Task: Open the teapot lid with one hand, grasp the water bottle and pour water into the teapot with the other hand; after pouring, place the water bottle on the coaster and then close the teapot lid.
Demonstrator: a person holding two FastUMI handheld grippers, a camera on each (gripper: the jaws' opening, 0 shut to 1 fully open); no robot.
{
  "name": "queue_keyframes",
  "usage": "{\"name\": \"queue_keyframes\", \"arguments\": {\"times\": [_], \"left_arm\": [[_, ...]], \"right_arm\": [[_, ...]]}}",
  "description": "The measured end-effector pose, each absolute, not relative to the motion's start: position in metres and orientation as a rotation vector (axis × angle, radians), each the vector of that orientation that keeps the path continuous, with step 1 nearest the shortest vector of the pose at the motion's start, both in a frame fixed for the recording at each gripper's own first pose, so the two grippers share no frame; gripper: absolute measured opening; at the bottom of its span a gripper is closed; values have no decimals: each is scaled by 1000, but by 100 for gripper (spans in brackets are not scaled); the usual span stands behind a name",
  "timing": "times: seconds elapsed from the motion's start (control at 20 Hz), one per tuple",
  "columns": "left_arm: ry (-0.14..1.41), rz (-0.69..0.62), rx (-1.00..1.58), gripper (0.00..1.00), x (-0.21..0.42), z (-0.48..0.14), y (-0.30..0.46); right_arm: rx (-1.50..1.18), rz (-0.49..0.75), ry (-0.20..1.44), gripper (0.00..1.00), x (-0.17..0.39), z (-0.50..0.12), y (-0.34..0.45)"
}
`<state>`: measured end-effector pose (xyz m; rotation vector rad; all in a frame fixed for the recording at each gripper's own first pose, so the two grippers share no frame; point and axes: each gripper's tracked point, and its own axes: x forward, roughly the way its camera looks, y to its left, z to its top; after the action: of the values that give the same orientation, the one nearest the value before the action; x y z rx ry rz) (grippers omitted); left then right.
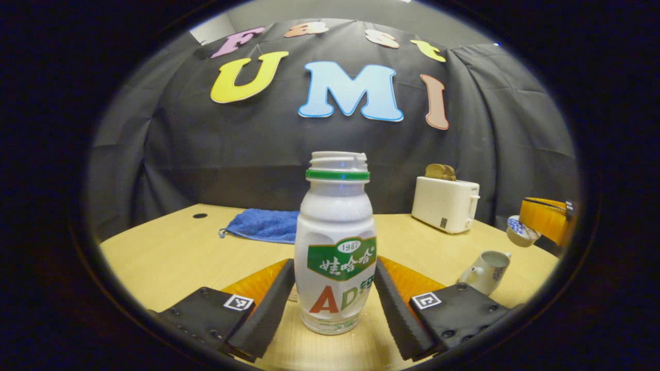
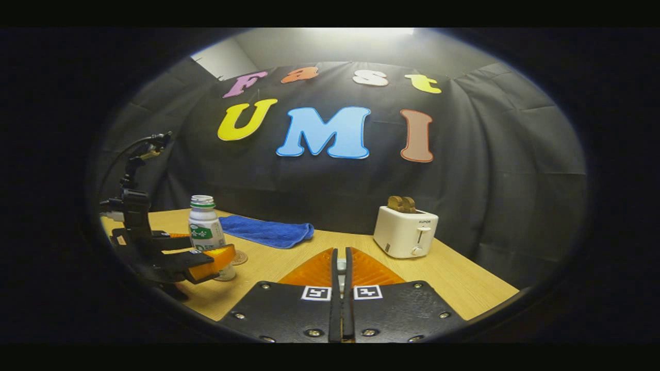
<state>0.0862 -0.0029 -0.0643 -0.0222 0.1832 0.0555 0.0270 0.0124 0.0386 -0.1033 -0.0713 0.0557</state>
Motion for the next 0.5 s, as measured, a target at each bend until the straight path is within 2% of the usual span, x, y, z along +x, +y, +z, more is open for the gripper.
{"name": "queue_keyframes", "arguments": {"times": [0.1,0.35,0.5], "left_arm": [[193,47,9,87,84,-66,-6],[212,-9,133,75,78,-60,-14],[137,-1,359,75,70,-38,-20]], "right_arm": [[-102,59,-79,1,21,41,12],[-81,69,-72,2,-6,35,1],[-85,43,-70,1,-27,31,-14]]}}
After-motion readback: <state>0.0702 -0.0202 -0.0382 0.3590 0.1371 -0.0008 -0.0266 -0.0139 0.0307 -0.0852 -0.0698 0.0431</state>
